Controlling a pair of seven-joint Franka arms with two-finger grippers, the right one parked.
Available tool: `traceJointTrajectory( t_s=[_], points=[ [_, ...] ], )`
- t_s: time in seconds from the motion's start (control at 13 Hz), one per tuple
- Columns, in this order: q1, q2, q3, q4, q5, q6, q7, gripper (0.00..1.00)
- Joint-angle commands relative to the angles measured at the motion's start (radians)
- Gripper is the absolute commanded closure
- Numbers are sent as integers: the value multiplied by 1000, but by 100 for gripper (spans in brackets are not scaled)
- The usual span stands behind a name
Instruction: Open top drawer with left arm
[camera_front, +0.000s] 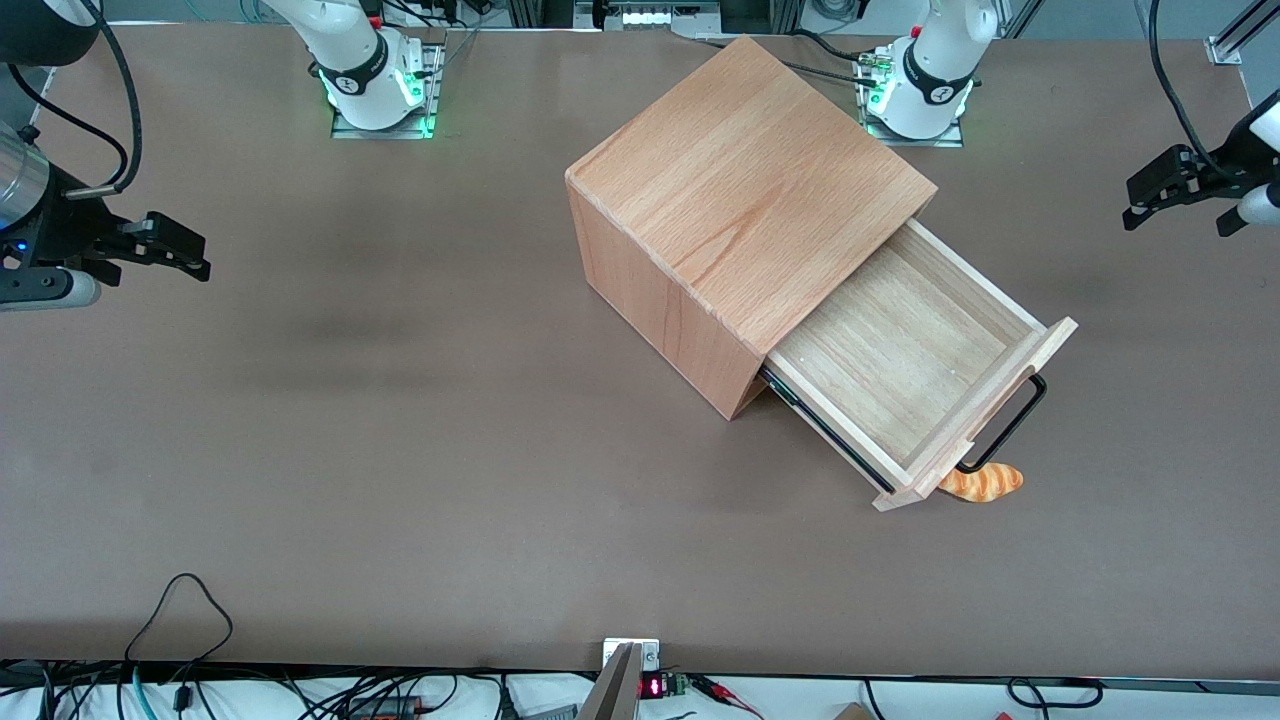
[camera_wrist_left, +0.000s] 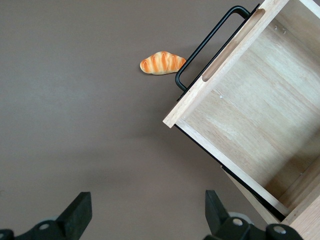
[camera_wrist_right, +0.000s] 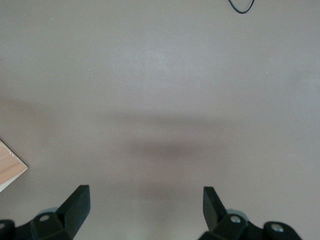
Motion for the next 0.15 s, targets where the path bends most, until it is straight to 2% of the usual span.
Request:
traceJointTrajectory(
  t_s=[0.0, 0.08],
  points=[
    [-19, -14, 13, -16, 22, 12, -16, 0],
    [-19, -14, 15, -16, 21, 11, -16, 0]
  ],
)
